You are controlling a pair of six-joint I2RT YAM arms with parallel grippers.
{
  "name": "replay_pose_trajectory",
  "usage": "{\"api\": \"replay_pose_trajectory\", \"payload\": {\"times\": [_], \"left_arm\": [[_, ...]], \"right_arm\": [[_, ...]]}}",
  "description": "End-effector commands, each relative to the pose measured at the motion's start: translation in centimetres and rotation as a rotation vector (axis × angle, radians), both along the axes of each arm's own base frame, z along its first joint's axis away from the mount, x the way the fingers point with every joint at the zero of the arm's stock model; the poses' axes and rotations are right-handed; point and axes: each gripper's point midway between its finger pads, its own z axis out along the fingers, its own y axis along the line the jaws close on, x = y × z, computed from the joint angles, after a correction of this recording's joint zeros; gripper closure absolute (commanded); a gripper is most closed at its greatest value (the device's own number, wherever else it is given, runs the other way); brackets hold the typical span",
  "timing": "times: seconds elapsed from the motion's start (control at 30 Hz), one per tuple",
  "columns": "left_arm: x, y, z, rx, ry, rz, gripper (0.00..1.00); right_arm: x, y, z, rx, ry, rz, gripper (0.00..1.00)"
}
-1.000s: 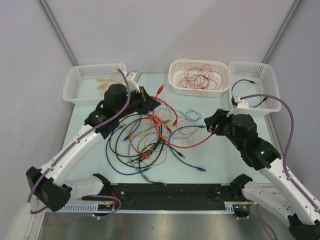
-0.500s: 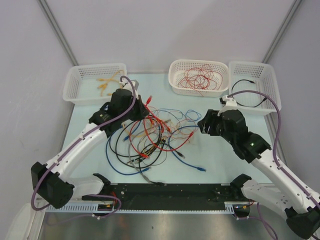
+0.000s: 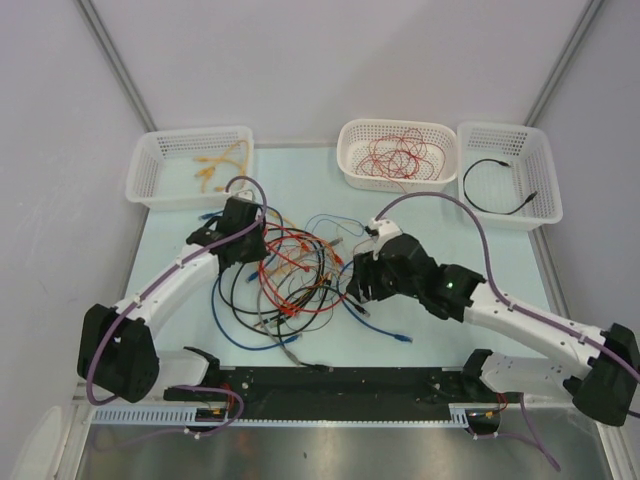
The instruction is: Untangle the cables
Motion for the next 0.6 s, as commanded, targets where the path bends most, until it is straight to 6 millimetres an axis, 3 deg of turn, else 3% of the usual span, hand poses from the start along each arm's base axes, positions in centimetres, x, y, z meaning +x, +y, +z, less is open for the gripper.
{"api": "replay_pose_trajectory", "payload": {"times": [0.0,0.17,0.23,0.37,0.57], "left_arm": [[1.2,2.1,0.5,0.028,-0.042,0.071,1.0],[2.0,3.6,0.3,0.001,-0.037,0.113,1.0],[2.3,3.8,0.4,-0.008,-0.036,0.114,0.93],[2.7,3.1,1.3,-0.041,-0.058,0.087,0.51],[2.9,2.3,2.8,-0.082,-0.076,0.067,0.11]], "right_arm": [[-0.9,2.3,-1.6,-0.032,0.0,0.076,0.38],[-2.8,4.6,-3.3,-0.072,-0.001,0.185,0.36],[-4.1,5.4,-4.2,-0.093,0.011,0.24,0.36],[-6.6,6.5,-5.3,-0.133,0.01,0.337,0.35],[-10.2,8.5,-7.4,-0.146,0.054,0.497,0.34]]}}
